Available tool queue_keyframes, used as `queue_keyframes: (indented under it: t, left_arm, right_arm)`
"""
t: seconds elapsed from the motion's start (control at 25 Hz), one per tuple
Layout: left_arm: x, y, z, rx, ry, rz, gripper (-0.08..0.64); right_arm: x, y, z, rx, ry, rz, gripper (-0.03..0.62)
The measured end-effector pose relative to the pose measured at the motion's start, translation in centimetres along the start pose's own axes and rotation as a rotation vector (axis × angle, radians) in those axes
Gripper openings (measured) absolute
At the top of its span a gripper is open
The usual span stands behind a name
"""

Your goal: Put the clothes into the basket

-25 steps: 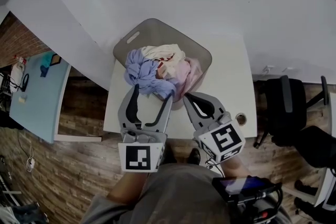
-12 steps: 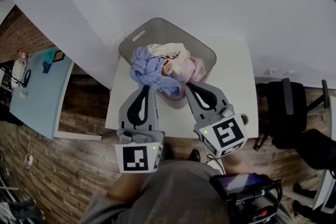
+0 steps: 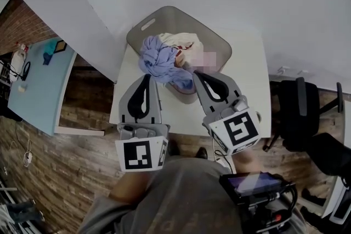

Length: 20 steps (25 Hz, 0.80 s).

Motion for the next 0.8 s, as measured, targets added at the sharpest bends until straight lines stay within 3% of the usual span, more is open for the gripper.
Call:
queue_keyframes:
  t: [0.8]
  left_arm:
    - [1.3,0.0,-0.6,0.017,0.021,0.009,0.009]
  right_arm:
    - [0.4,-1.1,0.5,0.004,0.002,-0.013,0.008]
Point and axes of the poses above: the fingertips, and each gripper's own axes: y backward along the fingers, x to its left, z out of its top, the point moved 4 cm from there along y, backward along the fingers, and after that the axes turned 6 degrees about z, right-handed, at the moved point
